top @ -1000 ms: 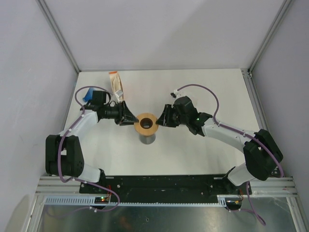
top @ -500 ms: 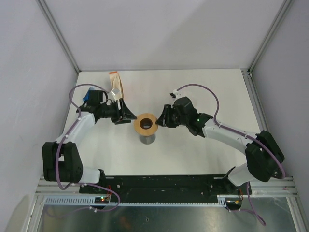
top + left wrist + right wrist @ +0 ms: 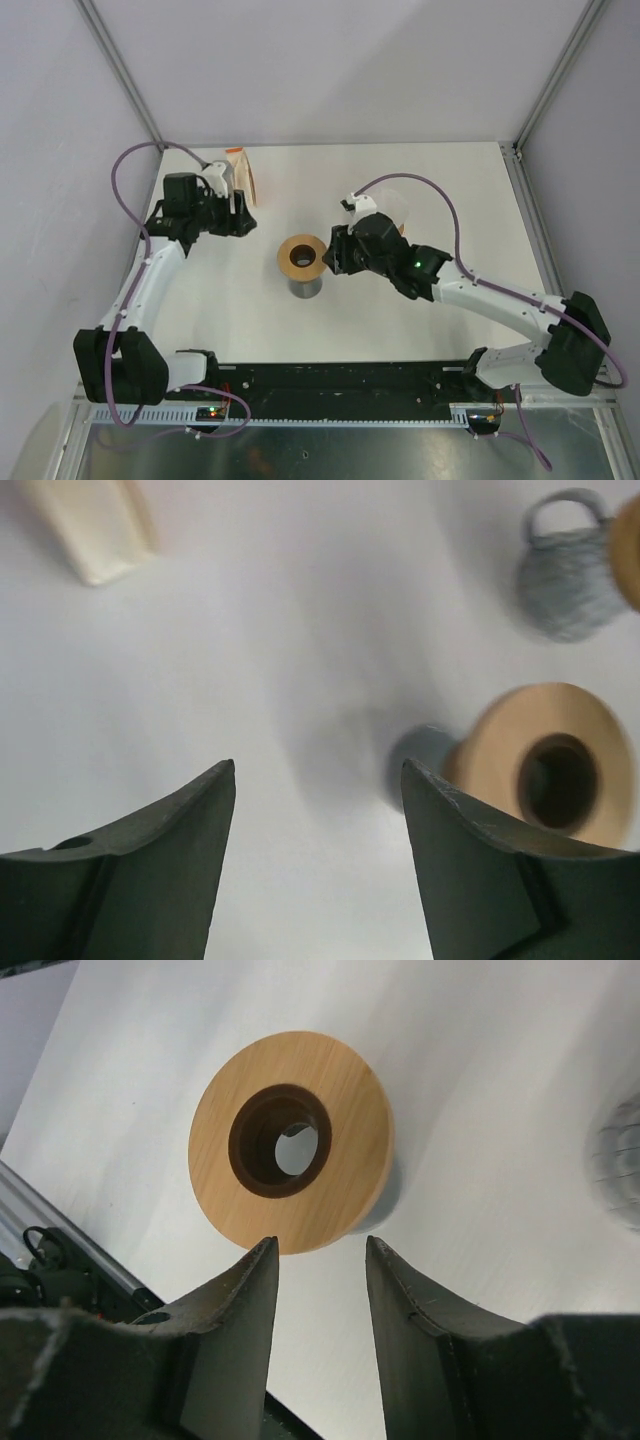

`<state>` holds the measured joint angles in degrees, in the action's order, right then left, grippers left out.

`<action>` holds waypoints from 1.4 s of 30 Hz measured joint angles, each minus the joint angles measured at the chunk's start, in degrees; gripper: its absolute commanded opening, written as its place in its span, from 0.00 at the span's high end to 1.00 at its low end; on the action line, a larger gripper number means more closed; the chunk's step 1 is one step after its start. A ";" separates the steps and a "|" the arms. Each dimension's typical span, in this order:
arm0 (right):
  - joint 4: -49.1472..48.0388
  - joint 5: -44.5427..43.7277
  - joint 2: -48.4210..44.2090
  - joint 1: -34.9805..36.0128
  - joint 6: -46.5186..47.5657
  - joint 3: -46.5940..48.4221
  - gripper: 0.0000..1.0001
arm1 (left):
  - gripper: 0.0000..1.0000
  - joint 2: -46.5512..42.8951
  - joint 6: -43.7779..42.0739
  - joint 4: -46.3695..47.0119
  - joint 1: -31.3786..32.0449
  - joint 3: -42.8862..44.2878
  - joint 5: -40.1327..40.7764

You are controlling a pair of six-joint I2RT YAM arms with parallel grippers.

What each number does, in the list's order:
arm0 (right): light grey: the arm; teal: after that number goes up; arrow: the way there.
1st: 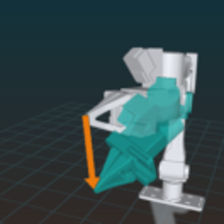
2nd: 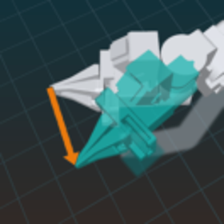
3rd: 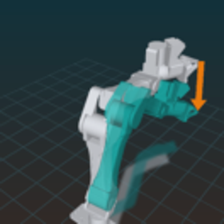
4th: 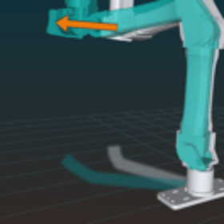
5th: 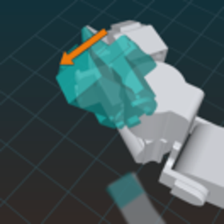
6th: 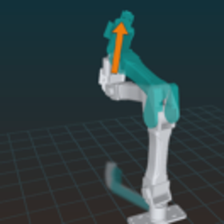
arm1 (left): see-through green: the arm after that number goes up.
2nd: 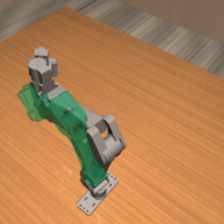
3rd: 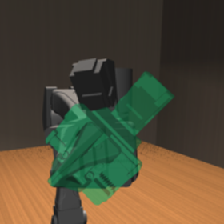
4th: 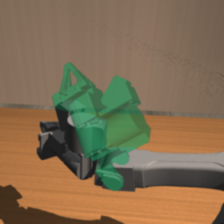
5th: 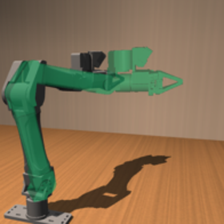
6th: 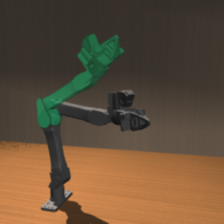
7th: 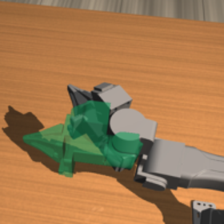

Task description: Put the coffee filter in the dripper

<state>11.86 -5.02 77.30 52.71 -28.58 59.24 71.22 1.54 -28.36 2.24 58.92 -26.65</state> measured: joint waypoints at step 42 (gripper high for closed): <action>11.85 -23.02 -12.41 6.84 13.97 0.63 0.54 | 0.60 50.49 -8.46 20.44 -5.49 29.83 59.41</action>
<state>23.70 -28.03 64.88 59.55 -14.61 59.88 121.71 -6.92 -7.92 -3.25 88.75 32.75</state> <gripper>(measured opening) 0.458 0.488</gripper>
